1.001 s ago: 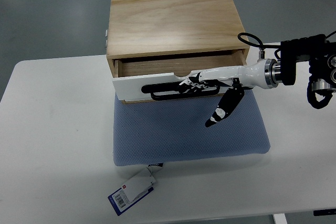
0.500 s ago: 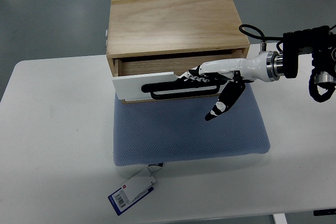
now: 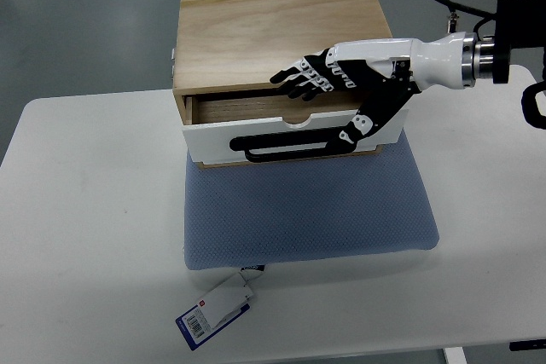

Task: Open wood drawer with right hand

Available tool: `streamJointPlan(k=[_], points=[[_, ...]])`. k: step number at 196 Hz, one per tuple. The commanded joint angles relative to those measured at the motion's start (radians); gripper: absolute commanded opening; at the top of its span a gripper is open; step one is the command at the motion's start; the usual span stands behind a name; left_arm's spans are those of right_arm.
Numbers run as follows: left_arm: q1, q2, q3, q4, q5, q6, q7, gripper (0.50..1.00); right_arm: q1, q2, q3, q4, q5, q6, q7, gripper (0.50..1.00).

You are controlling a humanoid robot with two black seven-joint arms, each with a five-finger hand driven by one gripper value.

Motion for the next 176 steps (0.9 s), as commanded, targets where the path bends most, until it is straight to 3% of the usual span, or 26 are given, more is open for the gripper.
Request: streamJointPlan(k=[1, 10, 13, 43, 62, 63, 65, 110, 145, 176], points=[[0.000, 0.000, 0.000, 0.000, 0.000, 0.000, 0.000, 1.000, 0.002, -0.025, 0.045, -0.023, 0.088, 0.000, 0.001, 0.919], [0.000, 0.000, 0.000, 0.000, 0.000, 0.000, 0.000, 1.000, 0.002, -0.025, 0.045, -0.023, 0.088, 0.000, 0.001, 0.919], [0.000, 0.000, 0.000, 0.000, 0.000, 0.000, 0.000, 1.000, 0.004, -0.034, 0.066, -0.058, 0.108, -0.048, 0.006, 0.919], [0.000, 0.000, 0.000, 0.000, 0.000, 0.000, 0.000, 1.000, 0.001, -0.036, 0.114, -0.210, 0.124, -0.230, 0.049, 0.921], [0.000, 0.000, 0.000, 0.000, 0.000, 0.000, 0.000, 1.000, -0.001, -0.036, 0.115, -0.267, 0.130, -0.264, 0.064, 0.921], [0.000, 0.000, 0.000, 0.000, 0.001, 0.000, 0.000, 1.000, -0.002, -0.033, 0.117, -0.335, 0.139, -0.299, 0.083, 0.921], [0.000, 0.000, 0.000, 0.000, 0.001, 0.000, 0.000, 1.000, -0.004, -0.033, 0.117, -0.353, 0.142, -0.305, 0.087, 0.921], [0.000, 0.000, 0.000, 0.000, 0.000, 0.000, 0.000, 1.000, -0.047, 0.010, 0.114, -0.636, 0.196, -0.390, 0.199, 0.924], [0.000, 0.000, 0.000, 0.000, 0.000, 0.000, 0.000, 1.000, -0.114, 0.069, 0.111, -0.753, 0.231, -0.419, 0.267, 0.924], [0.000, 0.000, 0.000, 0.000, 0.001, 0.000, 0.000, 1.000, -0.173, 0.144, 0.114, -0.828, 0.239, -0.482, 0.374, 0.926]])
